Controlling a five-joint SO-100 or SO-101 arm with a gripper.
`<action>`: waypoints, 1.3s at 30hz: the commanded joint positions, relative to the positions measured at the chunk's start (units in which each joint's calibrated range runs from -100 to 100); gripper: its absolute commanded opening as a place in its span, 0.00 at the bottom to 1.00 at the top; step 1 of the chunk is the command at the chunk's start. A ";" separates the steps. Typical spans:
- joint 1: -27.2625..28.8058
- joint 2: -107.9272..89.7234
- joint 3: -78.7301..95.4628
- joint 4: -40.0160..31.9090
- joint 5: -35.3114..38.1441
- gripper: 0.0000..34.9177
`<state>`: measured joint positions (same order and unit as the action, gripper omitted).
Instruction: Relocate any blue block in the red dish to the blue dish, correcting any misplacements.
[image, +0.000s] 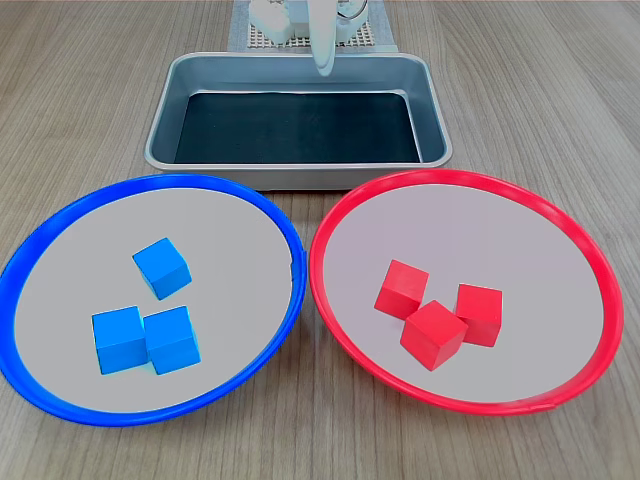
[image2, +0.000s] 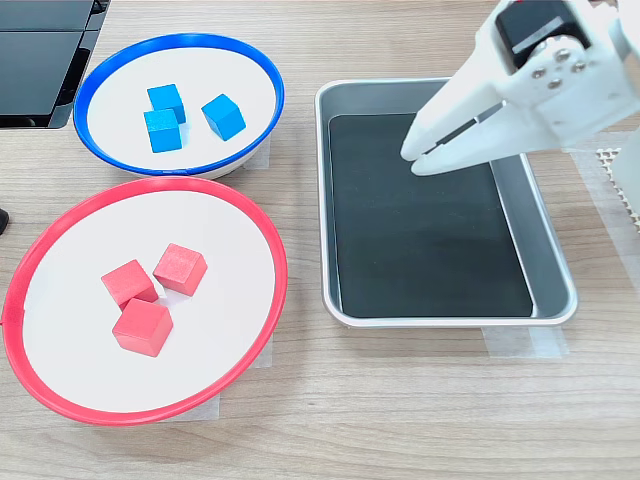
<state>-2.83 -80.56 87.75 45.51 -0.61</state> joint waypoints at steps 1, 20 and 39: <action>0.90 -6.56 2.87 3.56 -0.10 0.00; 2.13 -18.41 8.79 12.47 1.90 0.00; 2.31 -18.41 8.88 12.47 1.76 0.00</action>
<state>-0.80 -99.15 96.91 57.83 1.15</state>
